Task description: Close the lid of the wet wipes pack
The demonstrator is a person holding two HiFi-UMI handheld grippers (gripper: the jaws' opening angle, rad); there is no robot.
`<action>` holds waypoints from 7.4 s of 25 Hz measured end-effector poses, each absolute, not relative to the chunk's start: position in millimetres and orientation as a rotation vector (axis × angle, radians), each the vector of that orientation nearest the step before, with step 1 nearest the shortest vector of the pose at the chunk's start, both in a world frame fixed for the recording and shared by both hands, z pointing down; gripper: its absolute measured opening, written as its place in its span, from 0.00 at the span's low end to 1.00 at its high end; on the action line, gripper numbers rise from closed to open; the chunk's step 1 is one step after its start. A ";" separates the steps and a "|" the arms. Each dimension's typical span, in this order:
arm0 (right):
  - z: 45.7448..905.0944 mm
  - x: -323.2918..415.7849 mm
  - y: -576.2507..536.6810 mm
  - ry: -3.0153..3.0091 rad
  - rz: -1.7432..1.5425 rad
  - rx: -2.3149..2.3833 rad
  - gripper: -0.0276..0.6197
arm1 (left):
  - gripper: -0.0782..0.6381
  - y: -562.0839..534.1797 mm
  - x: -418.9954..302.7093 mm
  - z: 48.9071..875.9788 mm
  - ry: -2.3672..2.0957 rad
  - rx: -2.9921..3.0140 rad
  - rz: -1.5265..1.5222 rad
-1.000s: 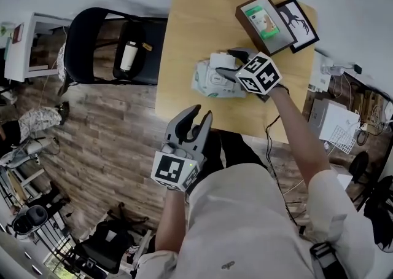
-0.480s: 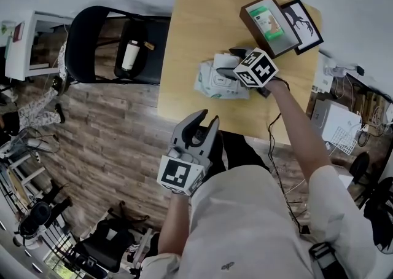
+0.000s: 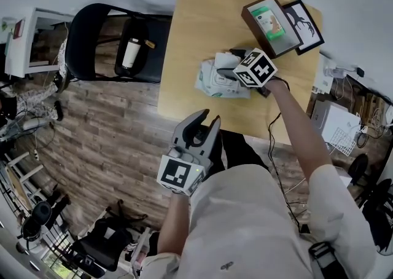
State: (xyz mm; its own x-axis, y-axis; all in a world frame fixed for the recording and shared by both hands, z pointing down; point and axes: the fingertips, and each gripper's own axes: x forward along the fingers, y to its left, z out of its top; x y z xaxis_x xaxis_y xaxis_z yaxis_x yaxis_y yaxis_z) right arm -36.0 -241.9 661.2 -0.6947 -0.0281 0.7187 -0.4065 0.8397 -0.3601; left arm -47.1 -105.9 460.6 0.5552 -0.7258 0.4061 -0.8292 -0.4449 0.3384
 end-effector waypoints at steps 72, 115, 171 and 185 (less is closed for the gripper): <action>601.1 -29.2 -161.6 -2.325 0.556 0.236 0.53 | 0.25 -90.9 -60.6 414.8 -1.299 2.371 0.180; 657.3 -28.4 -155.3 -2.192 0.710 0.269 0.18 | 0.25 -88.1 -68.0 435.2 -1.338 2.291 0.246; 611.7 -24.9 -124.2 -2.063 0.287 0.617 0.09 | 0.25 -48.5 -110.0 422.3 -1.206 2.410 0.199; 526.3 -20.4 -29.2 -2.140 0.302 0.947 0.04 | 0.22 15.6 -127.3 415.3 -1.008 2.549 0.203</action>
State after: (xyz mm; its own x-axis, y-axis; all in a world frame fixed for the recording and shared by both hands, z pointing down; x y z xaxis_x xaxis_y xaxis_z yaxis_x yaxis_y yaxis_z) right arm -20.4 -29.2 526.3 -0.4340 -0.5318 0.7272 -0.7122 0.6969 0.0845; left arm -127.3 15.6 415.3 0.7309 -0.6259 0.2721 -0.6825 -0.6650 0.3034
